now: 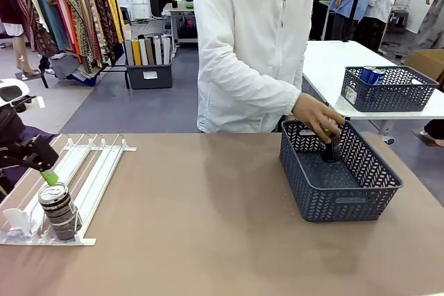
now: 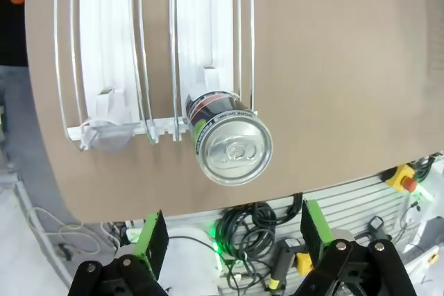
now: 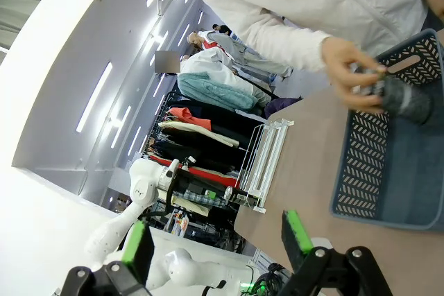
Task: Retrieve and store the cans from the dispenser.
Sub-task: Pick up one can from the Automatic Can Dispenser and place it in the middle of the table.
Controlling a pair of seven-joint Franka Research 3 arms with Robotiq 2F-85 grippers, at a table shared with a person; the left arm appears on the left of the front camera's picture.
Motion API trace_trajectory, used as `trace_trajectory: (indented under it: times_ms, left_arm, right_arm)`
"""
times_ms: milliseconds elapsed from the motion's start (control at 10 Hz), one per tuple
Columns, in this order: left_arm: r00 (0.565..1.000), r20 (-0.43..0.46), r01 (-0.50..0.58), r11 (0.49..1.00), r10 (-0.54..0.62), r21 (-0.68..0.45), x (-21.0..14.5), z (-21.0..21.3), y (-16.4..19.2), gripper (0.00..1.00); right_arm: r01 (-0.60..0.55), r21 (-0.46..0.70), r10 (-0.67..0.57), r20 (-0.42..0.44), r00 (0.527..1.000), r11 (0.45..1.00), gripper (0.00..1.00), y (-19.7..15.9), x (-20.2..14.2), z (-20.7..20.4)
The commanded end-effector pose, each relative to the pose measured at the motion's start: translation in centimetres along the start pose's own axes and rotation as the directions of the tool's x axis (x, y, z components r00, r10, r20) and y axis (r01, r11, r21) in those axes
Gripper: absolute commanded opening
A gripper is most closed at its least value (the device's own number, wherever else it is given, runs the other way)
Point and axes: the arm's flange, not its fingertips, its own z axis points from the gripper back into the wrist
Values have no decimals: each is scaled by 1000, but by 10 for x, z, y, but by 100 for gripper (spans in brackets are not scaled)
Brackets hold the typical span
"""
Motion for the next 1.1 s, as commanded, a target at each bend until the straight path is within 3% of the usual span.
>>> trace_trajectory:
  times_ms: [0,1000]
  left_arm:
    - [999,25,-26,999,25,40,6,-17,-10,100]
    - [994,-22,-107,981,111,159,26,-80,-15,100]
  right_arm:
    - [-8,20,8,21,1000,1000,100,4,4,-3]
    - [-8,20,8,21,1000,1000,100,4,4,-3]
